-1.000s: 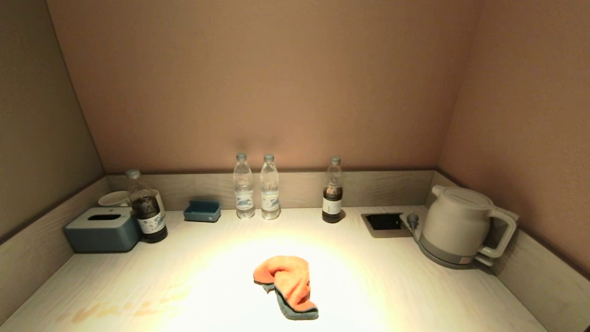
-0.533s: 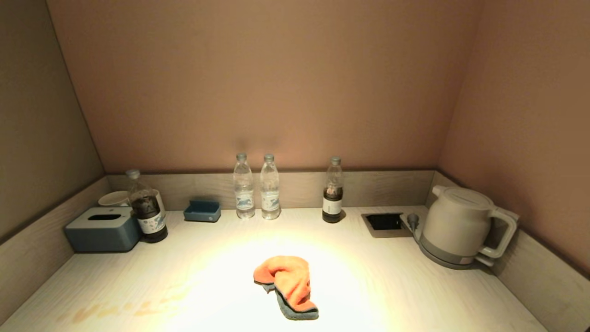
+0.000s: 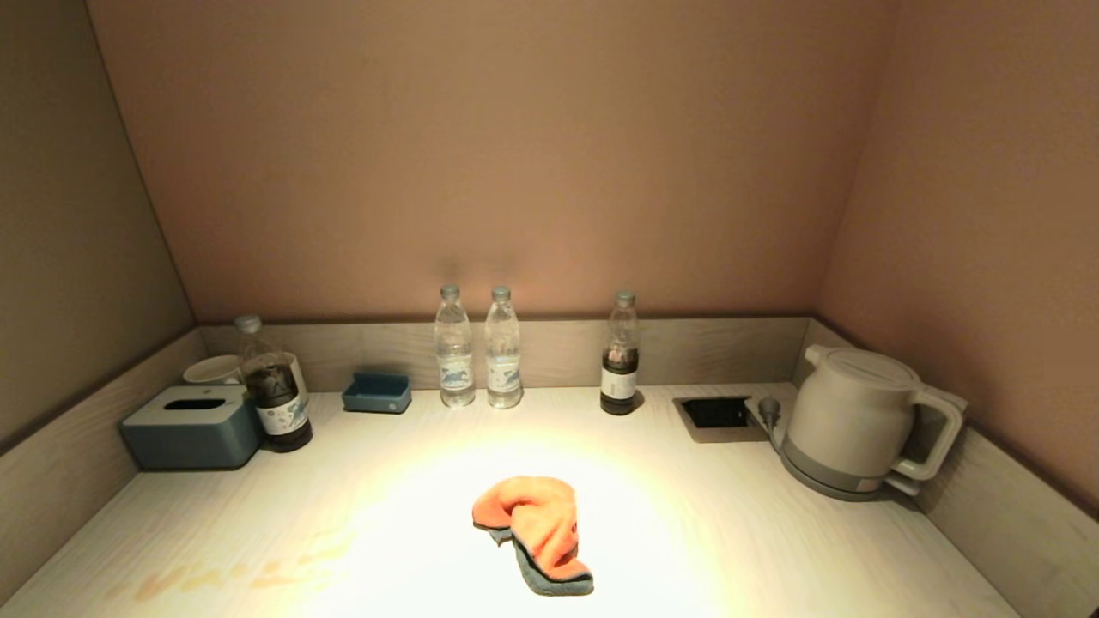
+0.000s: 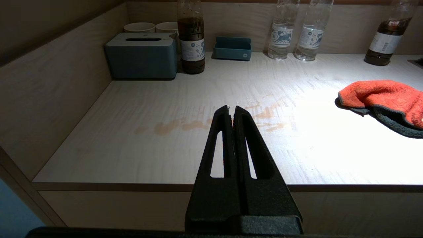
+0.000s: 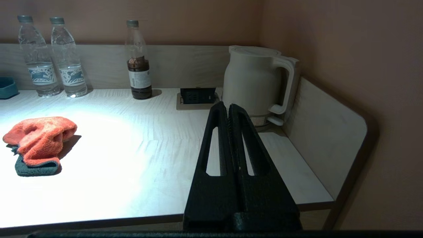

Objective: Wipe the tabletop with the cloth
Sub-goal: Pick up the tablecloth

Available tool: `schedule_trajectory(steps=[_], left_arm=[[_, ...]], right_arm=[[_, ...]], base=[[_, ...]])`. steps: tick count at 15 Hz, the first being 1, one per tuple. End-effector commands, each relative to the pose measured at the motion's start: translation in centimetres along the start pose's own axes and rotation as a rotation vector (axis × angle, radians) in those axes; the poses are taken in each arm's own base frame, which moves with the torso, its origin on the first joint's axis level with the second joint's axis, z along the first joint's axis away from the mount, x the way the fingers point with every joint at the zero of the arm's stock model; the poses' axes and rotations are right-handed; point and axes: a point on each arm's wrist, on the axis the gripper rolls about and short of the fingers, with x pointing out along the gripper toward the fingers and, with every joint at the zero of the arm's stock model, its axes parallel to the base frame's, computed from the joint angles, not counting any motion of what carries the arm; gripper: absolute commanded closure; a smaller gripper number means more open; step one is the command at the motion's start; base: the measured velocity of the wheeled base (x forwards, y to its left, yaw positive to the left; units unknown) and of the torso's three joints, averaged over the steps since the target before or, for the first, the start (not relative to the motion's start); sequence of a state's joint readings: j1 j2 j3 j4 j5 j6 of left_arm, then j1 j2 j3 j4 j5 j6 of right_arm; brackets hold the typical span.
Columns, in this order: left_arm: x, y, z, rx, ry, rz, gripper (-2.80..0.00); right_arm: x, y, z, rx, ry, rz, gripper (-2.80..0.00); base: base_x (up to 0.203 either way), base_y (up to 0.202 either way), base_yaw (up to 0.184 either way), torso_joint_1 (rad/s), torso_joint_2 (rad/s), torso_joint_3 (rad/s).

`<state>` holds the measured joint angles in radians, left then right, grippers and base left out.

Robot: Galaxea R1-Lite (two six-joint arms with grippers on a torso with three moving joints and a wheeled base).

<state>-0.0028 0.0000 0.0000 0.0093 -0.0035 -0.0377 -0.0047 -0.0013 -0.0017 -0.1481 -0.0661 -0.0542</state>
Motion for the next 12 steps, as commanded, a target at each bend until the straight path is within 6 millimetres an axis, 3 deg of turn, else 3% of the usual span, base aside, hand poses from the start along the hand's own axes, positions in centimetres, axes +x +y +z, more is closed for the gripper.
schedule_trajectory(steps=[1, 3, 12], left_arm=[[0.0, 0.0, 0.0, -0.001, 0.0, 0.0, 0.0], [0.0, 0.0, 0.0, -0.001, 0.0, 0.0, 0.0], [0.0, 0.0, 0.0, -0.001, 0.0, 0.001, 0.0]], right_arm=[[0.0, 0.1, -0.4, 0.008, 0.038, 0.038, 0.0], [-0.1, 0.2, -1.5, 0.017, 0.144, 0.072, 0.0], [-0.1, 0.2, -1.5, 0.069, 0.147, 0.061, 0.0]], base=[[0.0, 0.0, 0.0, 0.0, 0.0, 0.0], [0.0, 0.0, 0.0, 0.0, 0.0, 0.0], [0.0, 0.0, 0.0, 0.0, 0.0, 0.0]])
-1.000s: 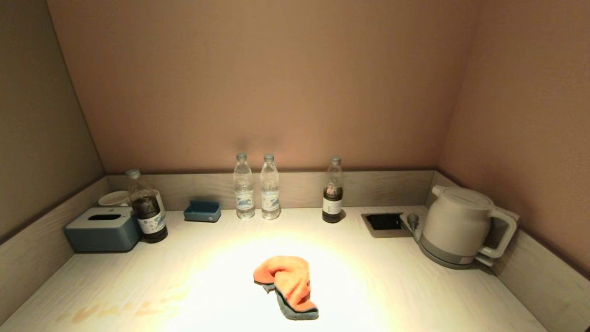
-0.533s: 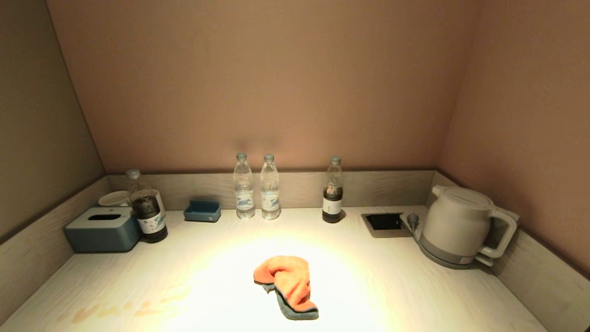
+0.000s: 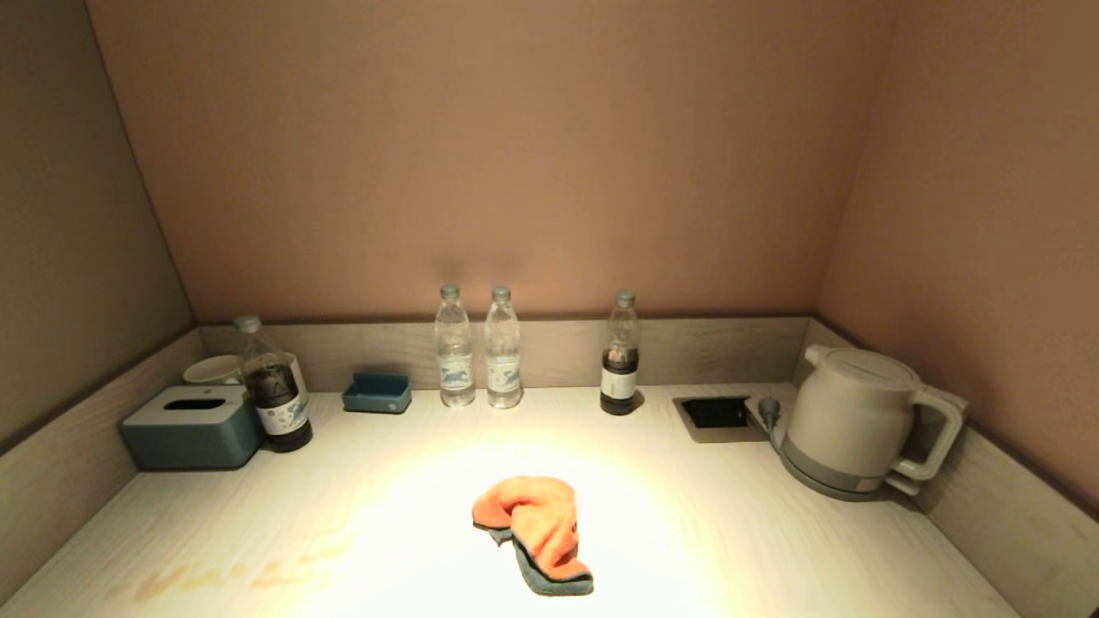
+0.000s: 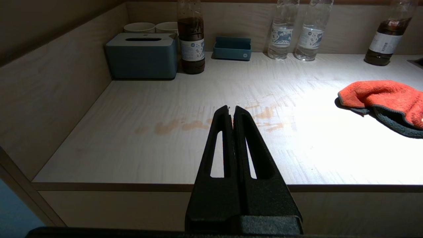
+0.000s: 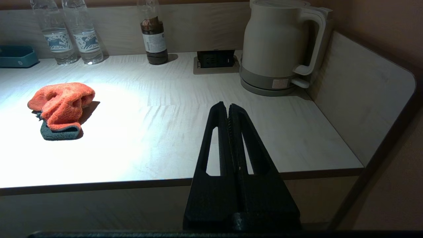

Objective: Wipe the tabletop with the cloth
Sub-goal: Pick up the tablecloth

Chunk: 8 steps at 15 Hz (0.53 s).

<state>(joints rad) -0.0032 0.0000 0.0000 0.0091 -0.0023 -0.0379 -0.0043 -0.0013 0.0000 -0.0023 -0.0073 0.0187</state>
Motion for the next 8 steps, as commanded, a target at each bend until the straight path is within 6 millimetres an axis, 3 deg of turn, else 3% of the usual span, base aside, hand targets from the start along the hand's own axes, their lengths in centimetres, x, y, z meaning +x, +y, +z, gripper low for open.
schedule_trajectory(steps=[1, 8], left_arm=[[0.0, 0.0, 0.0, 0.0, 0.0, -0.001, 0.0], [0.0, 0.0, -0.02, 0.006, 0.002, -0.002, 0.0]], right_arm=[[0.01, 0.0, 0.01, 0.0, 0.001, -0.001, 0.0], [0.01, 0.0, 0.01, 0.001, 0.001, -0.001, 0.0]], base=[[0.0, 0.0, 0.0, 0.0, 0.0, 0.0], [0.0, 0.0, 0.0, 0.0, 0.0, 0.0]])
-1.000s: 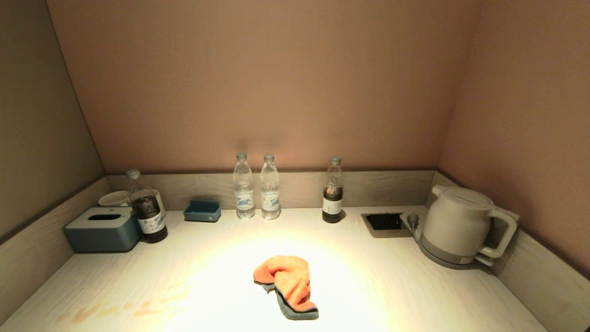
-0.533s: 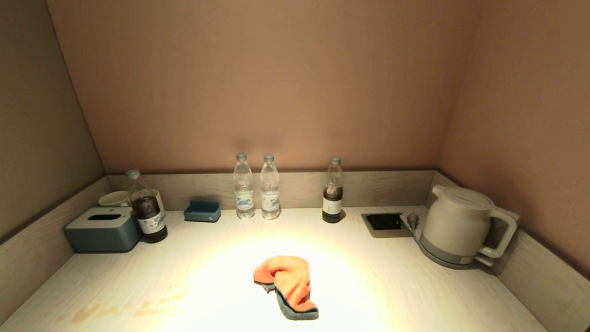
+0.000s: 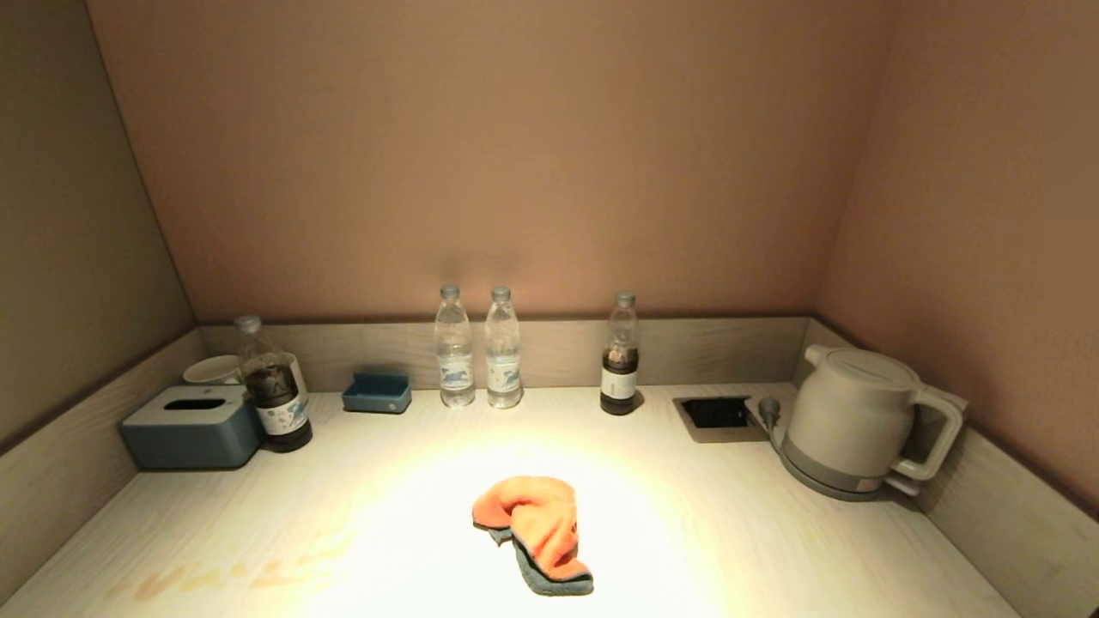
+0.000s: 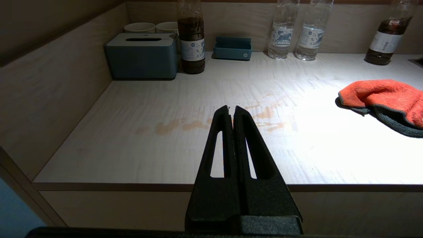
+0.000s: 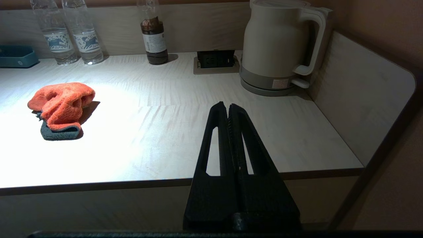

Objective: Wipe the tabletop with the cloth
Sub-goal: Pick up the tablecloth

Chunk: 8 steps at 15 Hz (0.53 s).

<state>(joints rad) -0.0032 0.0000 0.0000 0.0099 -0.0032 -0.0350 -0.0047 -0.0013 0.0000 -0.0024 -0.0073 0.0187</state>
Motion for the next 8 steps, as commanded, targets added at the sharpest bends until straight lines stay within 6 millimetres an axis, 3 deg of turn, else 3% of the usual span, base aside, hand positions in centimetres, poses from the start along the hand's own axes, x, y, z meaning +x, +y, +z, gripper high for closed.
schedule_trajectory(steps=[1, 8], left_arm=[[0.0, 0.0, -0.02, 0.006, 0.002, -0.001, 0.0], [0.0, 0.0, 0.0, 0.064, 0.005, 0.001, 0.0]], right_arm=[[0.01, 0.0, 0.01, 0.0, 0.001, 0.0, 0.0], [0.01, 0.0, 0.01, 0.0, 0.001, 0.0, 0.0]], base=[[0.0, 0.0, 0.0, 0.0, 0.0, 0.0], [0.0, 0.0, 0.0, 0.0, 0.0, 0.0]])
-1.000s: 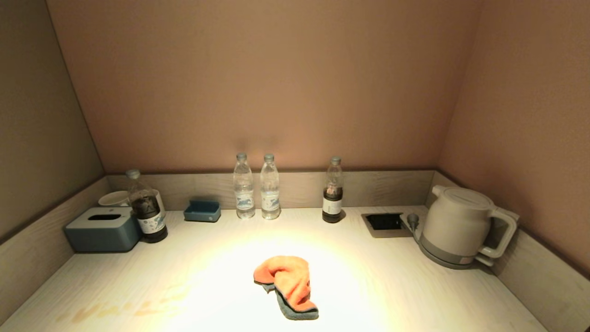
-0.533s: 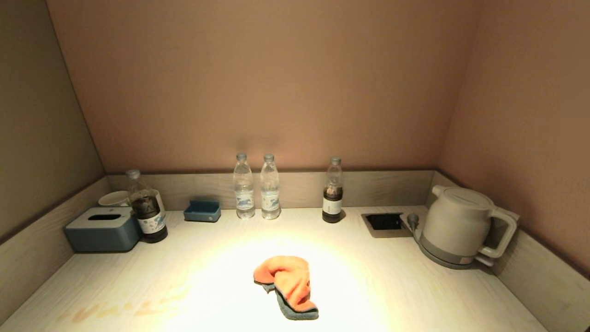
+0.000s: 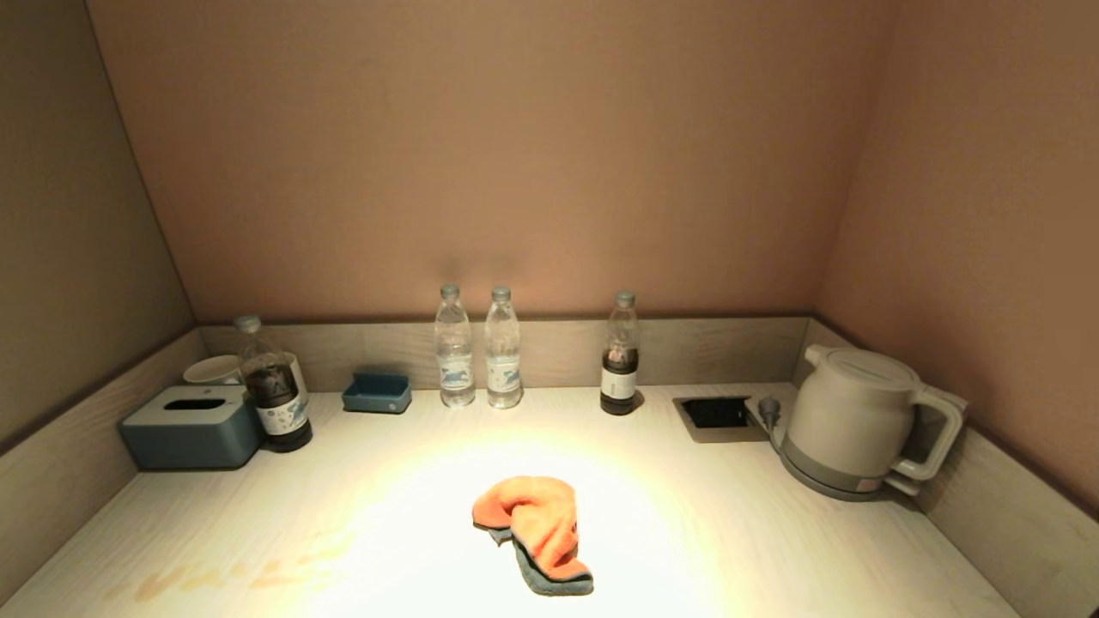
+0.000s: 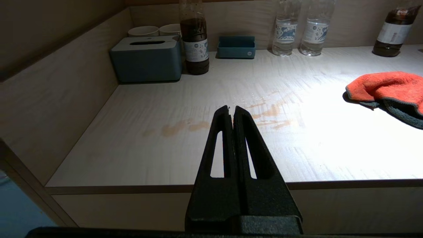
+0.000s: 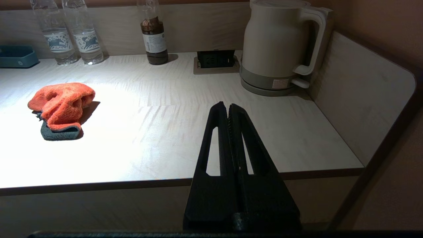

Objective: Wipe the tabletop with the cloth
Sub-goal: Pick up the tablecloth

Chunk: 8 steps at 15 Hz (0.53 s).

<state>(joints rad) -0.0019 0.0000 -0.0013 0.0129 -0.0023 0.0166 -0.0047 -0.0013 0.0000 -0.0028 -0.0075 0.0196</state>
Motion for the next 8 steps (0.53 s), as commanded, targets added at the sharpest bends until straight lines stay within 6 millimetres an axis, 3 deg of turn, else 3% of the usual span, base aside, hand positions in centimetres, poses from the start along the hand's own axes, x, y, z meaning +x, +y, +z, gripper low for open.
schedule_trajectory(steps=[1, 5, 6, 8], left_arm=[[0.0, 0.0, 0.0, 0.027, 0.004, -0.003, 0.0], [-0.3, 0.0, 0.9, 0.024, -0.036, -0.003, 0.0], [-0.7, 0.0, 2.2, 0.008, -0.076, -0.004, 0.0], [-2.6, 0.1, 7.1, -0.033, -0.199, -0.013, 0.0]], right_arm=[[0.0, 0.0, 0.0, 0.0, 0.001, 0.0, 0.0], [0.0, 0.0, 0.0, 0.0, 0.001, 0.0, 0.0], [0.0, 0.0, 0.0, 0.0, 0.001, 0.0, 0.0], [0.0, 0.0, 0.0, 0.0, 0.001, 0.0, 0.0]], base=[[0.0, 0.0, 0.0, 0.0, 0.0, 0.0], [0.0, 0.0, 0.0, 0.0, 0.0, 0.0], [0.0, 0.0, 0.0, 0.0, 0.0, 0.0], [0.0, 0.0, 0.0, 0.0, 0.0, 0.0]])
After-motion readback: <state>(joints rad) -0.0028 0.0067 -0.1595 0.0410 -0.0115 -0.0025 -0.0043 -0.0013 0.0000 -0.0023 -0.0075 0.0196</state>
